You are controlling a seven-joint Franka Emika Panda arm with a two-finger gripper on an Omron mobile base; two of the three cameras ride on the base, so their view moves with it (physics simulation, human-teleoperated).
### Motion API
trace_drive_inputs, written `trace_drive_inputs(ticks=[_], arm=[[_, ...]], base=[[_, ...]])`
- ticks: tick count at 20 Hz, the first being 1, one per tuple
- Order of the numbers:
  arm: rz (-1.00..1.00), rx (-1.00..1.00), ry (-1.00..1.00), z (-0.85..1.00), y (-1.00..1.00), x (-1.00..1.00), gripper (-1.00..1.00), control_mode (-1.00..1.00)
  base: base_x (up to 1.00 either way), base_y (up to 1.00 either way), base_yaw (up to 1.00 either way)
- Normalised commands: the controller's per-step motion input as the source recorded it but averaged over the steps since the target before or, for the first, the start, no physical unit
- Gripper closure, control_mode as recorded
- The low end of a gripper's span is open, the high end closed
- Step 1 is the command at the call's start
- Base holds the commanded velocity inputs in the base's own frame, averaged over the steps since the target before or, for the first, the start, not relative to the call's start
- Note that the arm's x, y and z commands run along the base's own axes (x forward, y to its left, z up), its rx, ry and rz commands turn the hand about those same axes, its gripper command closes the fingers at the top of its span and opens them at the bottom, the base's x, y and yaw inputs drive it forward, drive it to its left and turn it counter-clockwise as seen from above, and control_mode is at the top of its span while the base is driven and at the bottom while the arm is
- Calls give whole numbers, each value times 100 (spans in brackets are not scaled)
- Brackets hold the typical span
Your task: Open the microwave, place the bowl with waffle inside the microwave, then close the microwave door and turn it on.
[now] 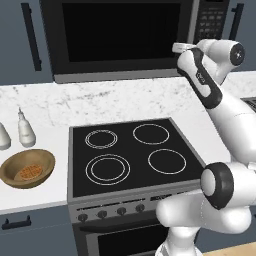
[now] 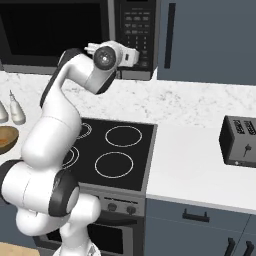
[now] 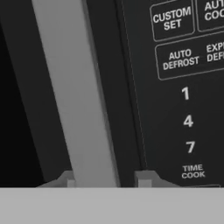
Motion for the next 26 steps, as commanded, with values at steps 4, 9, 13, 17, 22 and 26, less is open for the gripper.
trace_drive_inputs(ticks=[4, 9, 13, 17, 22, 26], arm=[[17, 4, -8, -1, 75, 54, 100, -100], [6, -2, -1, 2, 100, 9, 100, -100], [1, -18, 15, 26, 100, 0, 100, -100], [0, -28, 27, 36, 100, -2, 100, -100], [1, -21, 18, 35, 100, -58, 100, -100], [4, -23, 0, 5, 100, -100, 100, -100]], base=[[0, 0, 0], [0, 0, 0], [0, 0, 0], [0, 0, 0], [0, 0, 0], [0, 0, 0]])
